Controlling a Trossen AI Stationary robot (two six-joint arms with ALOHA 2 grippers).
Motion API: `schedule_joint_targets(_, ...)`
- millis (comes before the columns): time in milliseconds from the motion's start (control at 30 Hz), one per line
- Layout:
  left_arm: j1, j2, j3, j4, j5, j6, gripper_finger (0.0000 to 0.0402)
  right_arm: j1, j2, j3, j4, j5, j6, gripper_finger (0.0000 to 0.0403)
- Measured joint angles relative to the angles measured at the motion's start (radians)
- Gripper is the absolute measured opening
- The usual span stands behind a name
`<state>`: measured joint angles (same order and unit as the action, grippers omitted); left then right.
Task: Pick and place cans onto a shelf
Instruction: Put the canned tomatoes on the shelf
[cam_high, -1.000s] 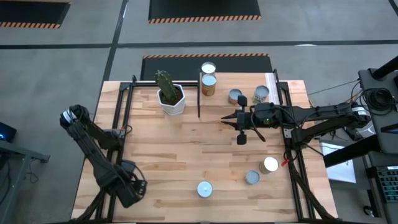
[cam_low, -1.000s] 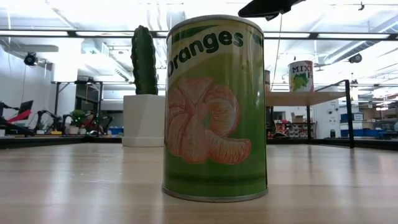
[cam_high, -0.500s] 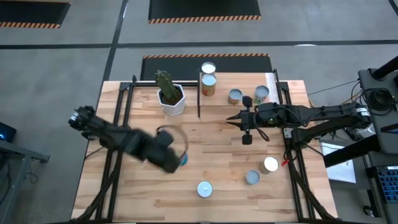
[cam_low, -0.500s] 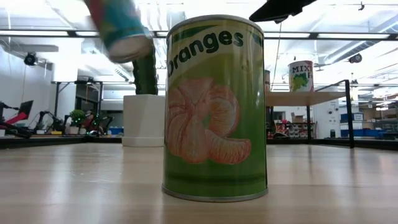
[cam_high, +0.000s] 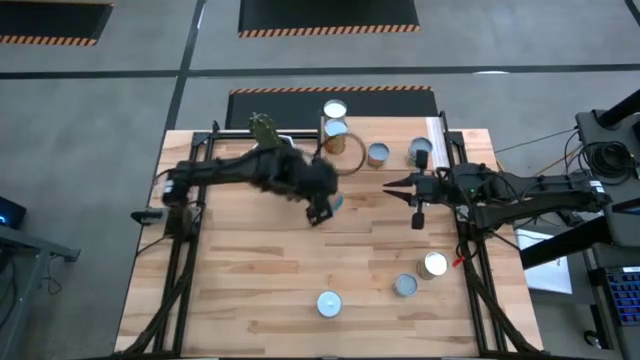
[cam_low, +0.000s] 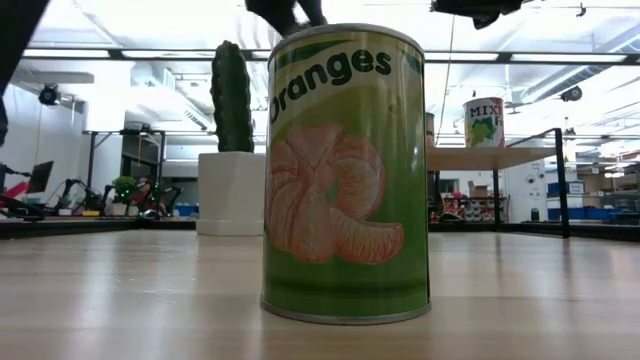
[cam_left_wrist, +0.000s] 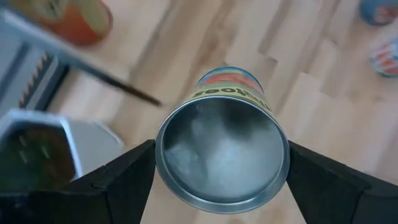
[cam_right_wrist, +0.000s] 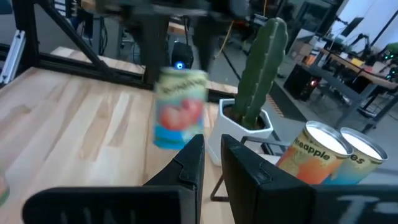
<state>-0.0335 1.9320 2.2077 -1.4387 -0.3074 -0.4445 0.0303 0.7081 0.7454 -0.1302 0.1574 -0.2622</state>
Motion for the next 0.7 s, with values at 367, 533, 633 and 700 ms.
schedule_joint_targets(367, 0.161, 0.095, 0.076, 0.093, 0.052, 0.258, 0.0305, 0.000, -0.009, -0.015, -0.001, 0.000, 0.001, 0.0043)
schedule_joint_targets(533, 0.176, 0.095, 0.069, 0.118, 0.033, 0.372, 0.0305, 0.000, 0.000, -0.015, 0.003, 0.001, 0.001, 0.0043)
schedule_joint_targets(633, 0.173, 0.095, 0.079, 0.120, -0.018, 0.516, 0.0305, 0.000, 0.001, -0.015, 0.004, 0.001, 0.001, 0.0043)
schedule_joint_targets(700, 0.174, 0.095, 0.081, 0.118, -0.025, 0.635, 0.0305, 0.000, 0.002, -0.015, 0.010, 0.001, 0.001, 0.0043)
